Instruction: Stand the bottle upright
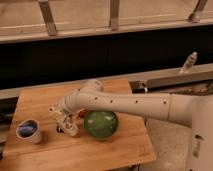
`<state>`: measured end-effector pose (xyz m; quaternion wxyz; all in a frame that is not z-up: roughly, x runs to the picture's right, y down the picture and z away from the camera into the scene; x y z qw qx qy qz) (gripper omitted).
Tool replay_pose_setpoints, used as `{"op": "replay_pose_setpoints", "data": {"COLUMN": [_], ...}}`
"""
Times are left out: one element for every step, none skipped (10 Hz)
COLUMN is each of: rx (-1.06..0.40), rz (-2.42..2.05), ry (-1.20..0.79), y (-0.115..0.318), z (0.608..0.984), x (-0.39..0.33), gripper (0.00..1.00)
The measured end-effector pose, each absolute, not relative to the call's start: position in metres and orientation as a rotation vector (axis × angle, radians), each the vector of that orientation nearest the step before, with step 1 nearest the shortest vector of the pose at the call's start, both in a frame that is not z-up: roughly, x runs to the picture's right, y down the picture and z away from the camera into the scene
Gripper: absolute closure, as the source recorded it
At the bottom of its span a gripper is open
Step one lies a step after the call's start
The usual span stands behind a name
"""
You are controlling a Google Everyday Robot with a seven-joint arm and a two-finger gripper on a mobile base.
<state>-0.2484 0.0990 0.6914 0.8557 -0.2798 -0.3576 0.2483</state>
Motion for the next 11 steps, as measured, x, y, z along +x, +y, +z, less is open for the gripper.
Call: {"op": "replay_pose_setpoints", "data": {"rx": [-0.585,-0.581,-0.578,-0.573,-0.565,-0.55,-0.534,-0.525,-0.524,-0.526,-0.527], "rz": [0.523,0.523,0.524,0.527,0.53,0.536,0.554,0.561,0.556,0.553,0.553], "ry": [-0.762,-0.778,-0.793,-0.817,-0.847,-0.894,-0.955,-0.978,-0.974,-0.975,-0.973], "y": [0.098,0.099,0.099,0.101,0.102,0.104,0.107,0.109,0.108,0.108,0.109], "z": [0.692,0.693,0.695,0.698,0.699,0.699,0.699,0.7,0.699,0.699,0.698], "x": [-0.247,-0.246,-0.245,-0.243,-0.242,-0.238,-0.231,-0.227,-0.227,-0.229,-0.229], "gripper": [1.0,1.0,1.0,1.0,1.0,1.0,1.0,1.0,1.0,1.0,1.0]}}
